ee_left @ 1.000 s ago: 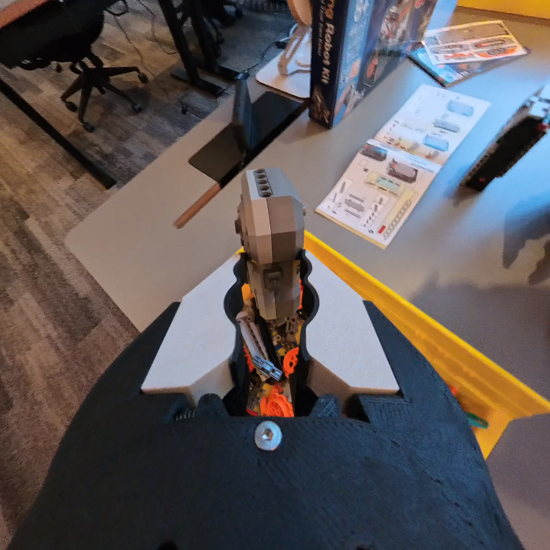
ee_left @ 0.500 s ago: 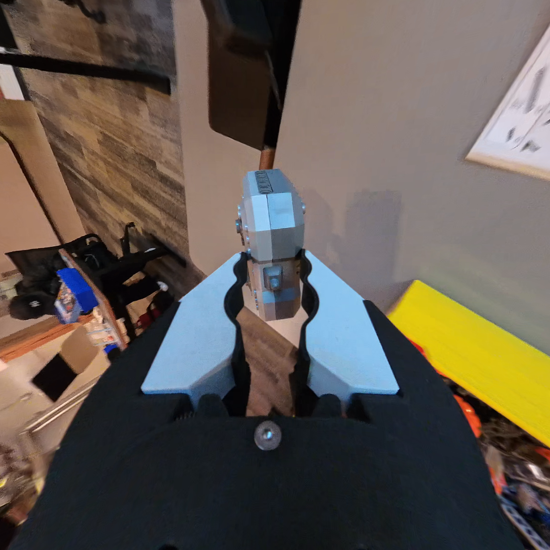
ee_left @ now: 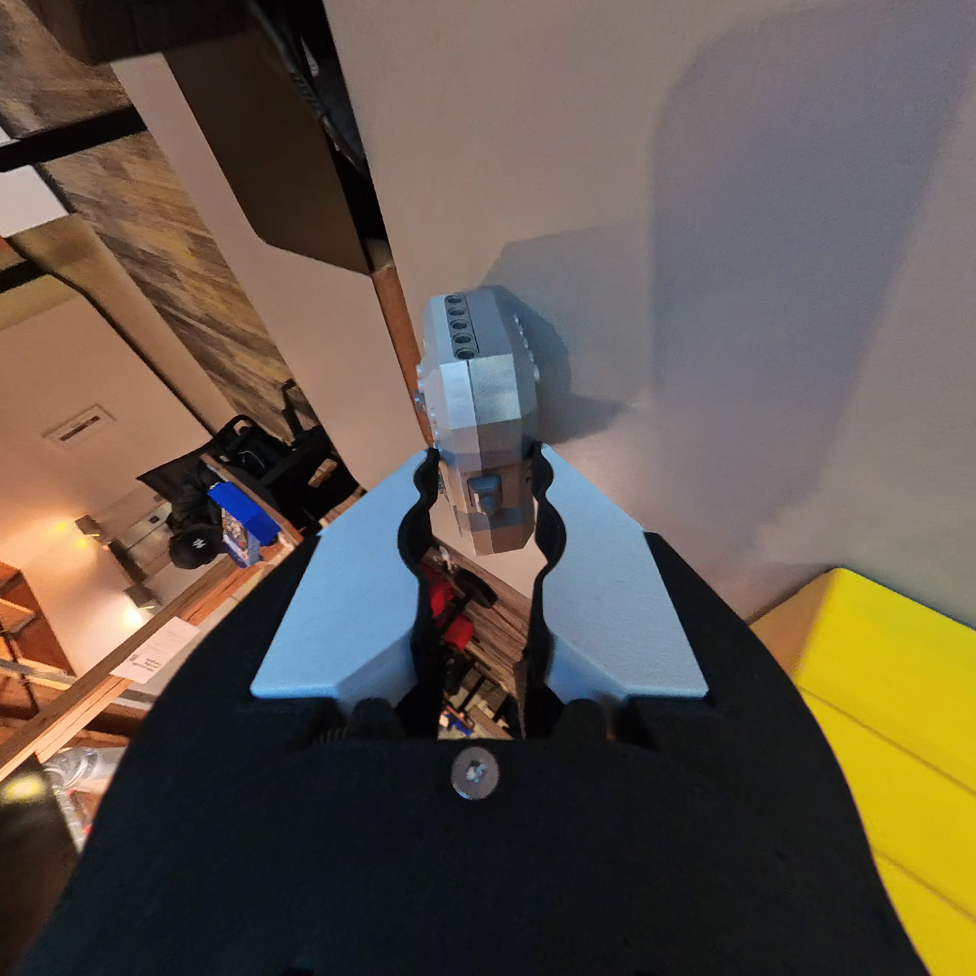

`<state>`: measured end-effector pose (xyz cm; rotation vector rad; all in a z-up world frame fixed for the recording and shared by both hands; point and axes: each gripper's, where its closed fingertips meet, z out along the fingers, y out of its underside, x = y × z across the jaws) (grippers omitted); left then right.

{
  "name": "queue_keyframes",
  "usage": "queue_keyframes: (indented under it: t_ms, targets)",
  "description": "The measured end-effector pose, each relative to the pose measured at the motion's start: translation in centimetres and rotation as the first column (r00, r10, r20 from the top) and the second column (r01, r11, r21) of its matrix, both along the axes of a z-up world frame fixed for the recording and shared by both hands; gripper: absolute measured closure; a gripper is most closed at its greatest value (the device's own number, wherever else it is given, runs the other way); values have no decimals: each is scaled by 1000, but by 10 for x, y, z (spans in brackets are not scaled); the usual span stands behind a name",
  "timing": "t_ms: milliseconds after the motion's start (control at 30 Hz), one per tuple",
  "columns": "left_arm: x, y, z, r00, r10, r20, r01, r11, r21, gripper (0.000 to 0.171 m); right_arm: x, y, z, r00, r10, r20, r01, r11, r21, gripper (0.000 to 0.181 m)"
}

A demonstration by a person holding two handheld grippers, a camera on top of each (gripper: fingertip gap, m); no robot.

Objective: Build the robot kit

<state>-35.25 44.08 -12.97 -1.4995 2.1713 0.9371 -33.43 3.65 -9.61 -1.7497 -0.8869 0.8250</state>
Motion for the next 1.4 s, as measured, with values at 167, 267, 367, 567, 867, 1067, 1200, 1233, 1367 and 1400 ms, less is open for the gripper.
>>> queue_keyframes:
  t_ms: [167,267,367,567,867,1067,1200,1233,1367,1400]
  targets:
    - [-3,2,-2,997,-75,-29,77,996,47,138,-1,-1,0,1000,4,5,-4,1000,0,154]
    - [-5,-3,-3,998,-69,-11,69,997,17,139,-1,-1,0,1000,3,10,-3,1000,5,154]
    - [-7,-14,-9,999,-51,1,51,996,-69,143,0,-1,-1,1000,2,13,-2,1000,8,154]
    - [-10,-16,-12,999,-41,-5,40,994,-103,139,1,0,-1,1000,-4,21,3,1000,8,154]
    - [3,-34,174,526,161,835,-60,986,-153,130,5,-4,9,1000,-7,-27,7,1000,10,154]
    - [-131,-64,167,630,281,724,-234,958,-167,139,1,-8,14,999,10,-50,-9,1000,7,154]
    - [-191,-48,127,541,515,665,-437,848,-301,132,-4,-11,16,999,27,-47,-26,1000,16,154]
    - [-197,-44,120,502,552,666,-446,825,-348,131,-4,-11,15,999,25,-33,-24,999,25,154]
    - [-218,-32,96,528,555,643,-451,824,-342,137,0,-8,9,1000,5,19,-6,999,47,154]
    - [-222,-32,88,553,561,617,-457,823,-339,136,1,-8,8,1000,2,19,-3,999,44,154]
